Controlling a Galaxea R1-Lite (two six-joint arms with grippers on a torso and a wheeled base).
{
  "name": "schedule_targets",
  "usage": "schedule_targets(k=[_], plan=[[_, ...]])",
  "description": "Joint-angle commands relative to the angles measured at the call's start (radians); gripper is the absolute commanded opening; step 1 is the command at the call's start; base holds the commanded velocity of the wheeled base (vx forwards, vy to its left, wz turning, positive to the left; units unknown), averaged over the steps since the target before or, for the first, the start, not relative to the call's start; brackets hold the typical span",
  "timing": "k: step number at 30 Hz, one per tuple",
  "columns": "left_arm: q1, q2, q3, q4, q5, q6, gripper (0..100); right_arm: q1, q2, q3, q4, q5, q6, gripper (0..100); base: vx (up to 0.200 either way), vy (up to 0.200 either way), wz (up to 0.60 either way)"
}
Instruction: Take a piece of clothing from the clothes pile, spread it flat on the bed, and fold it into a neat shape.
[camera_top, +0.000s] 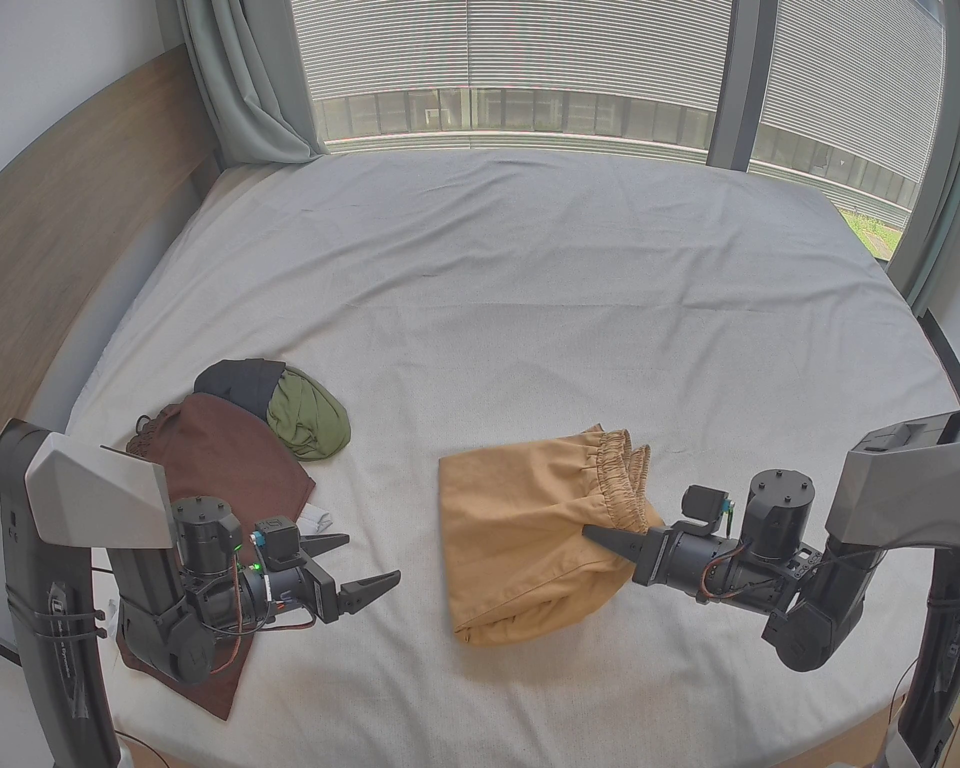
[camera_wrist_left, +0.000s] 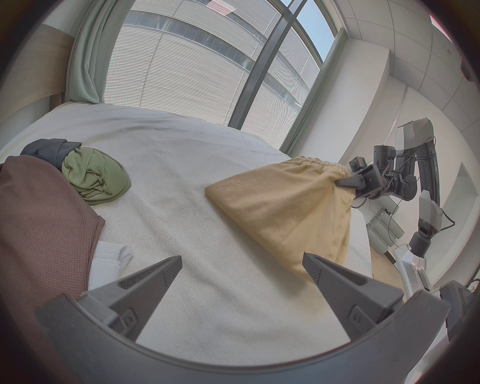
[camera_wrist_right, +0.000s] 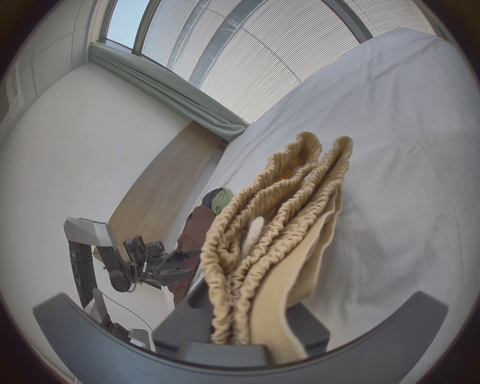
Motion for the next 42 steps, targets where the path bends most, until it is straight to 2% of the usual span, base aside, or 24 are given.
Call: schedule_targets(k=[1,8,21,37,42], plan=[[0.000,0.001,-0.002,0.000,0.000,0.000,100,0.006,-0.056,-0.006,-0.001,-0.001,0.009,0,0.000,0.000,0.00],[0.000,0.004,-0.002,0.000,0.000,0.000,100,0.007,-0.076,-0.024,-0.001,-0.027,0.018,0,0.000,0.000,0.00],[0.000,0.003,0.000,0.000,0.000,0.000,100,0.009,-0.115,-0.057,0.001,-0.027,0.035,0,0.000,0.000,0.00],[0.000,0.003,0.000,0.000,0.000,0.000,100,-0.005,-0.118,-0.207,0.013,-0.022,0.074,0,0.000,0.000,0.00],[0.000,0.001,0.001,0.000,0.000,0.000,100,-0.005,-0.116,-0.253,0.015,-0.016,0.109,0,0.000,0.000,0.00]])
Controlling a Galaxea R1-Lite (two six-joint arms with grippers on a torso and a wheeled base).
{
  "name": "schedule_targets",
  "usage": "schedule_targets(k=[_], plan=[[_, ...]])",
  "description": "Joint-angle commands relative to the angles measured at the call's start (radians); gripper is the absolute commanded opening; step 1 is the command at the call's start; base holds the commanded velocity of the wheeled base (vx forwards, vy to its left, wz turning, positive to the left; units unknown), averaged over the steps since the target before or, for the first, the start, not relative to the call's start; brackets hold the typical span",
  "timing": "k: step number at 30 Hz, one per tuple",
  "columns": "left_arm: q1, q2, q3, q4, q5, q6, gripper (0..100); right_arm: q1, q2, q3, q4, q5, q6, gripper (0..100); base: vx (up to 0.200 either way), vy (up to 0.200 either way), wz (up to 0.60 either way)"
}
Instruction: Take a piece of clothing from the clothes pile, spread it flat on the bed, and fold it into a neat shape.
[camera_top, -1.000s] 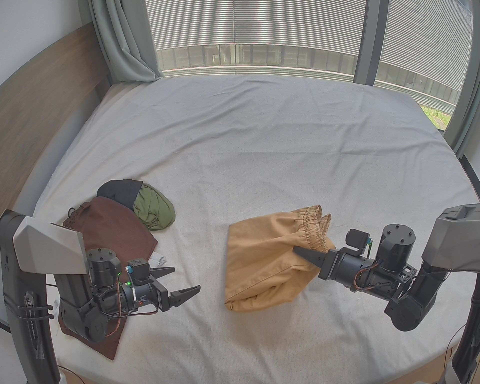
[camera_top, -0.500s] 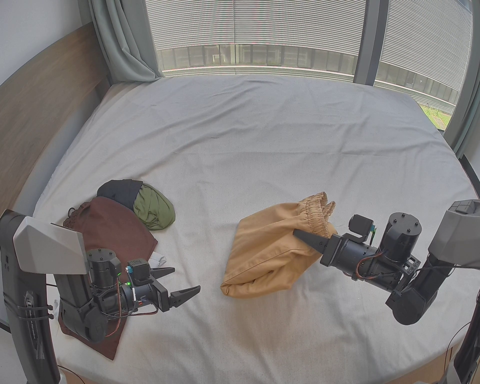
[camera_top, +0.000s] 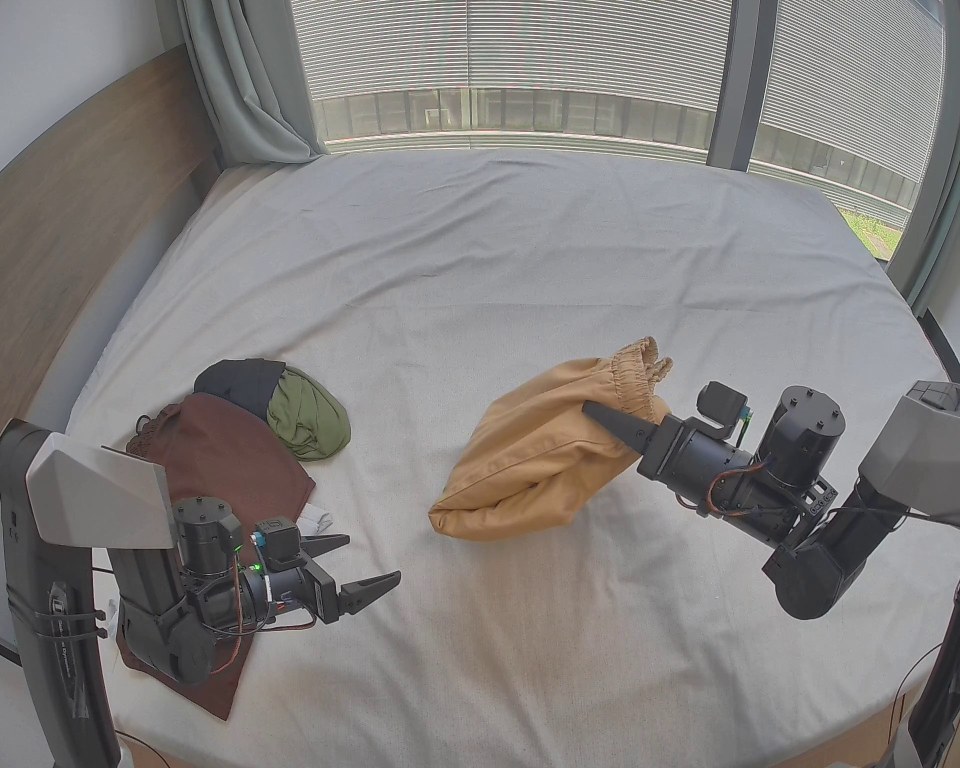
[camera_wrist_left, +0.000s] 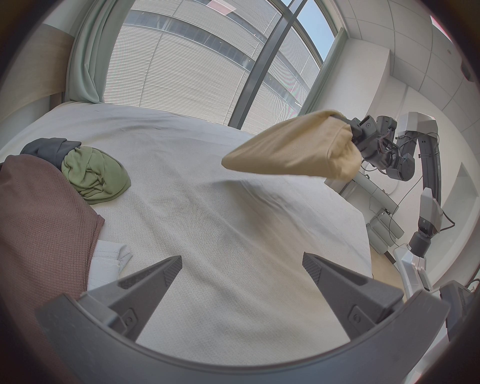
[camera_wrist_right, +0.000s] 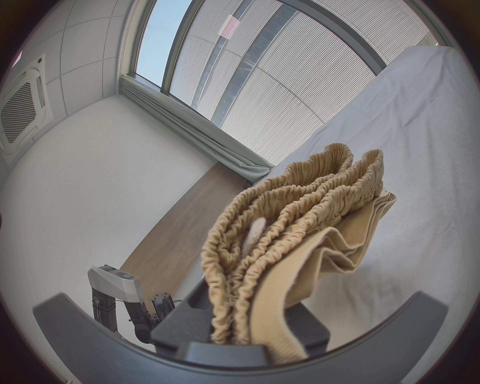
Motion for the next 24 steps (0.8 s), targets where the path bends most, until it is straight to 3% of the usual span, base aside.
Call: schedule_targets(k=[1,7,11,18,24], plan=[[0.000,-0.001,0.001,0.000,0.000,0.000,100,-0.005,0.003,-0.047,-0.001,0.018,0.019,0,0.000,0.000,0.00],[0.000,-0.002,0.001,0.000,-0.002,0.000,100,-0.031,0.013,-0.101,0.000,0.107,0.037,0,0.000,0.000,0.00],[0.002,-0.002,0.001,0.000,-0.002,0.000,100,-0.037,0.045,-0.175,0.008,0.112,0.057,0,0.000,0.000,0.00],[0.002,-0.002,0.000,0.000,-0.002,-0.002,100,-0.063,0.108,-0.382,0.163,0.165,0.092,0,0.000,0.000,0.00],[0.002,-0.005,-0.002,0.000,-0.003,-0.002,100,-0.083,0.205,-0.566,0.246,0.170,0.145,0,0.000,0.000,0.00]])
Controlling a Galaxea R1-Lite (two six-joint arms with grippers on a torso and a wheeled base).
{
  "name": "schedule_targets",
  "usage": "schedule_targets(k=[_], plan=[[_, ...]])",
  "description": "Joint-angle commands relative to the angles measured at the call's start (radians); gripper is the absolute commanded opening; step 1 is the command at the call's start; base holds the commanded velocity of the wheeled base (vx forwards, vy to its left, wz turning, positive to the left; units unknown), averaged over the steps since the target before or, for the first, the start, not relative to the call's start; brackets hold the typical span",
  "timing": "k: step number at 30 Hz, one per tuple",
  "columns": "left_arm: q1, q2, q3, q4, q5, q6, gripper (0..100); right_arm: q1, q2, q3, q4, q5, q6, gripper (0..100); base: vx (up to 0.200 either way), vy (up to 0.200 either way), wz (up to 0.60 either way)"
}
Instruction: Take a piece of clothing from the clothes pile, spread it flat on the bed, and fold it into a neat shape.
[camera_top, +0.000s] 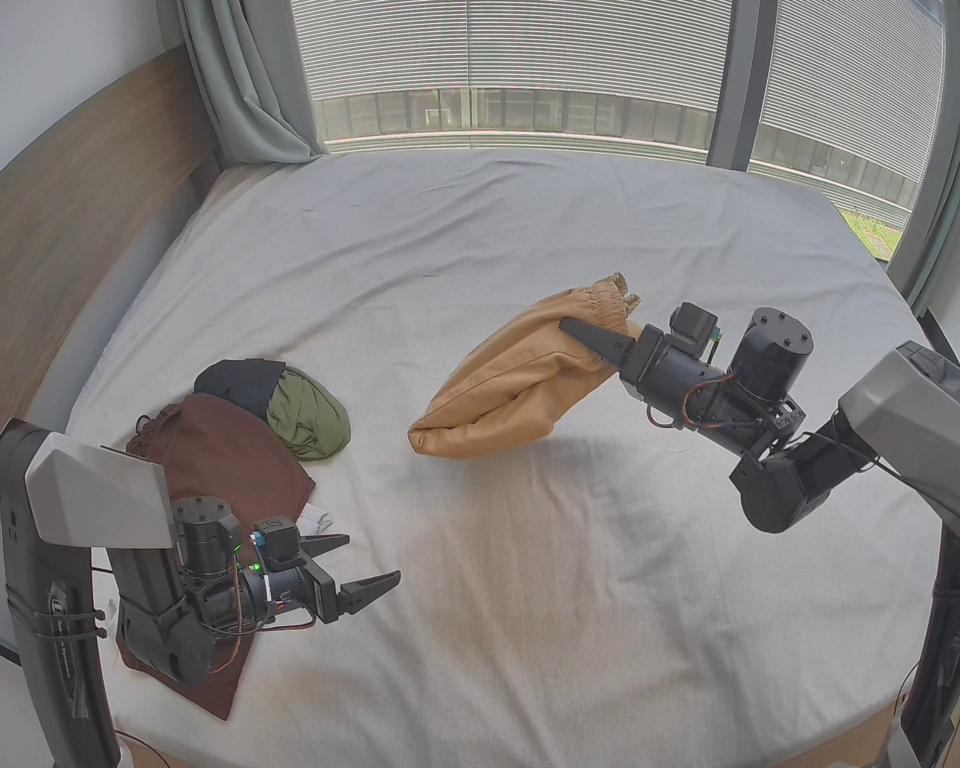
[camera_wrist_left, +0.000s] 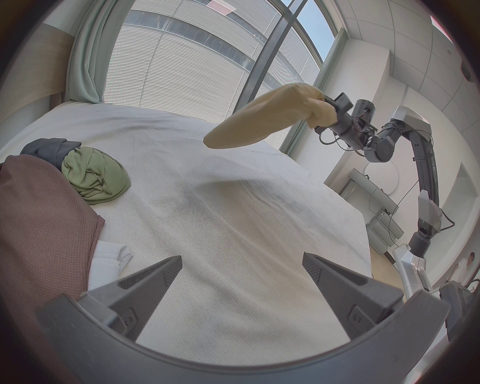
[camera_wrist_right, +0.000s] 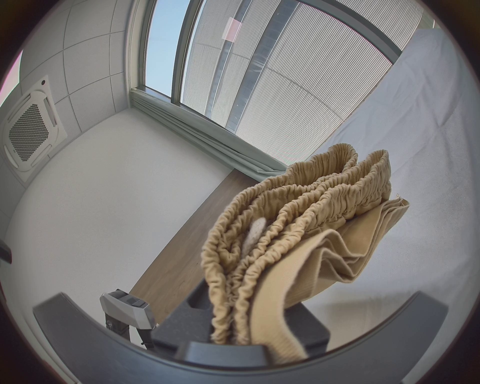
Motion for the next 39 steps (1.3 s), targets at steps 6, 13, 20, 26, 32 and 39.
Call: schedule_targets(k=[6,13,20,26,32,39], plan=[[0.008,-0.003,-0.005,0.000,0.000,0.000,100,-0.034,0.188,-0.241,0.101,0.021,0.038,0,0.000,0.000,0.00],[0.010,-0.003,-0.004,0.000,-0.002,0.000,100,-0.032,0.235,-0.291,0.099,0.021,0.067,0,0.000,0.000,0.00],[0.010,0.001,-0.004,0.000,-0.002,0.000,100,-0.035,0.232,-0.318,0.101,0.021,0.069,0,0.000,0.000,0.00],[0.010,0.001,-0.004,0.000,-0.002,0.000,100,-0.041,0.235,-0.421,0.176,0.027,0.069,0,0.000,0.000,0.00],[0.014,0.004,-0.004,0.000,-0.002,0.000,100,-0.041,0.275,-0.502,0.195,0.029,0.069,0,0.000,0.000,0.00],[0.017,0.006,-0.002,0.000,-0.010,0.000,100,-0.040,0.358,-0.657,0.279,0.038,0.084,0,0.000,0.000,0.00]])
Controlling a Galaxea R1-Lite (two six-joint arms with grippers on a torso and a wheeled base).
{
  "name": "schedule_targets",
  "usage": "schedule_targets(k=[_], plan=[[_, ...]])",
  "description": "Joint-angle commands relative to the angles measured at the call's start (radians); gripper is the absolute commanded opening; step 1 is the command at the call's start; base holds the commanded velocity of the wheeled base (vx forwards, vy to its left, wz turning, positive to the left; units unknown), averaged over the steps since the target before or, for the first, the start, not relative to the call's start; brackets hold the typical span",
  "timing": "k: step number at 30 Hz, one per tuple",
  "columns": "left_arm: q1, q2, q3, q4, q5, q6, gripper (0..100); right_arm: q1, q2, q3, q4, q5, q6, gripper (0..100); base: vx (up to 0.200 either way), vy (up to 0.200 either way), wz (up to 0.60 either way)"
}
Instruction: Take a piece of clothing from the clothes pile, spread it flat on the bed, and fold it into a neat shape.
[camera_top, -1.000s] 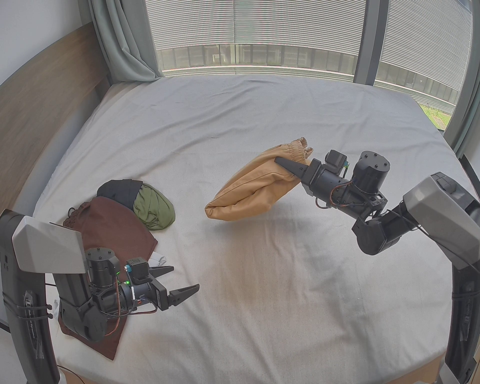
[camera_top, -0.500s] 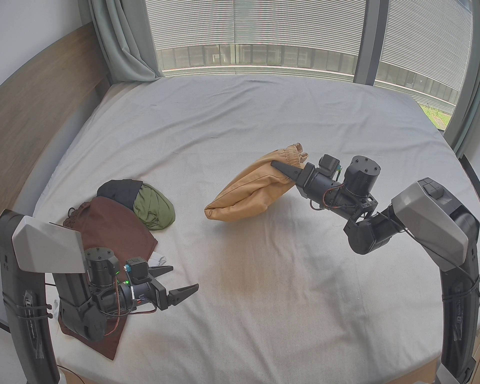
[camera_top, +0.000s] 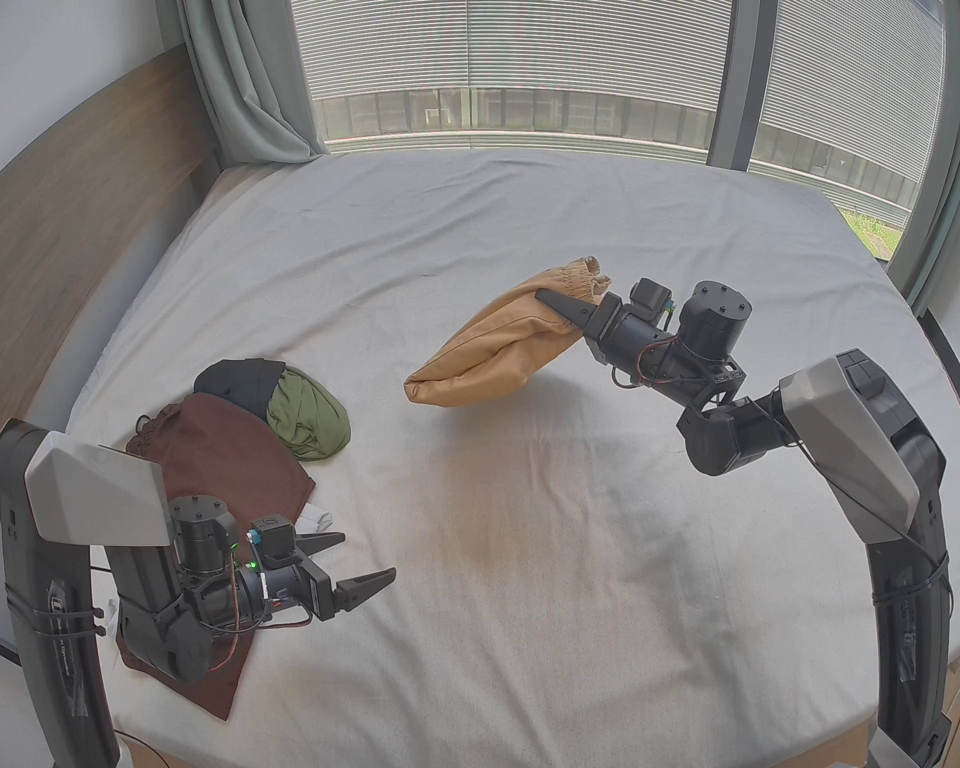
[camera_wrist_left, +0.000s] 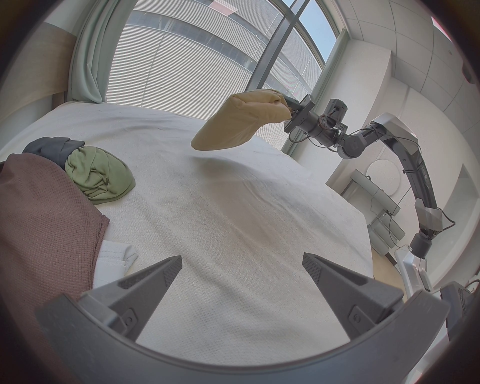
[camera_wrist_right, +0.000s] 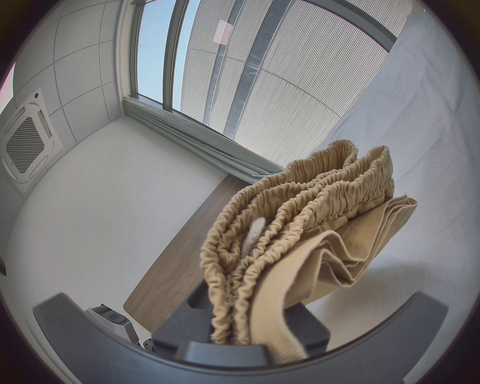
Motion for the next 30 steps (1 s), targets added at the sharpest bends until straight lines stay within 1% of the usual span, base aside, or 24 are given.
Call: schedule_targets(k=[1,3,9,13,15,16,17,22,26,30], plan=[[0.002,0.003,0.002,0.000,-0.007,0.001,100,0.001,0.077,-0.097,0.036,0.005,0.011,0,0.000,0.000,0.00],[0.007,0.000,0.002,0.000,-0.014,0.001,100,0.000,0.130,-0.143,0.046,0.003,0.025,0,0.000,0.000,0.00],[0.008,0.000,0.003,0.000,-0.014,0.001,100,-0.002,0.144,-0.138,0.081,-0.001,0.029,0,0.000,0.000,0.00],[0.010,-0.003,0.006,0.000,-0.014,0.001,100,-0.015,0.149,-0.040,0.084,-0.005,0.028,0,0.000,0.000,0.00],[0.010,-0.003,0.006,0.000,-0.014,0.001,100,-0.020,0.149,-0.023,0.079,-0.005,0.028,0,0.000,0.000,0.00],[0.010,-0.006,0.006,0.000,-0.014,0.001,100,-0.029,0.144,0.027,0.070,-0.009,0.020,0,0.000,0.000,0.00],[0.010,-0.006,0.005,0.000,-0.014,0.001,100,-0.029,0.144,0.040,0.064,-0.009,0.019,0,0.000,0.000,0.00],[0.008,-0.004,0.005,0.000,-0.014,0.001,100,-0.032,0.143,0.165,-0.040,-0.009,0.017,0,0.000,0.000,0.00],[0.008,-0.007,0.006,0.000,-0.017,0.001,100,-0.046,0.155,0.193,-0.056,-0.011,0.017,0,0.000,0.000,0.00],[0.010,-0.009,0.005,0.000,-0.025,0.001,100,-0.048,0.170,0.214,-0.086,-0.028,0.016,0,0.000,0.000,0.00]])
